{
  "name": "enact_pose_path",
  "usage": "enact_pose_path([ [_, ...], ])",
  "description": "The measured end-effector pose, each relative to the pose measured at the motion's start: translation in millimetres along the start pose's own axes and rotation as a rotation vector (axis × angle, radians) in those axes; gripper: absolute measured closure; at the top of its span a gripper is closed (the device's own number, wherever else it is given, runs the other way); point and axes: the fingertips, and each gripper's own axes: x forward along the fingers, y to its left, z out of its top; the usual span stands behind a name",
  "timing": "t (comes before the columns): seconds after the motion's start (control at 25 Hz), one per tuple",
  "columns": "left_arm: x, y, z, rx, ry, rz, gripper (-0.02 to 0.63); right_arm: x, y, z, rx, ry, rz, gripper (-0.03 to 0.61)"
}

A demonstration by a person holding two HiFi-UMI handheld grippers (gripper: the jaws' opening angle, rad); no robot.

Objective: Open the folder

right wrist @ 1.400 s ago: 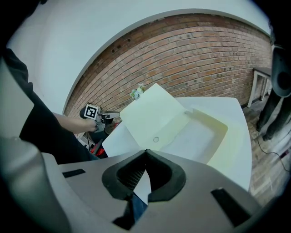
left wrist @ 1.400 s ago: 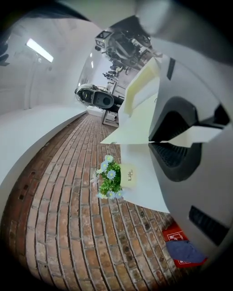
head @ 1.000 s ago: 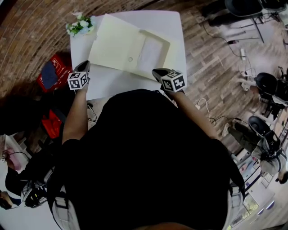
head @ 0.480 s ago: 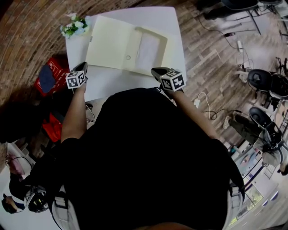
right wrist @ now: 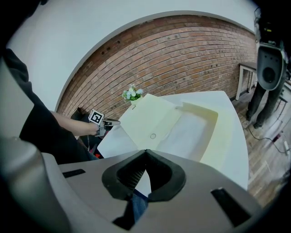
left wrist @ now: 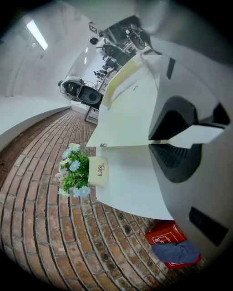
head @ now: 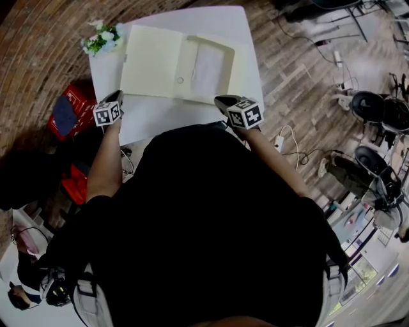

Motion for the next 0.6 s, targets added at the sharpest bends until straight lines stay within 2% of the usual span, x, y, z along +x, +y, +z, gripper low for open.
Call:
enact_pose_path([
  [0.6,7.8,2.5,-10.1,0.004,0.048,0.011,0.578,-10.9,-1.1,-3.9,0.018,0.0,-0.015,0.555],
])
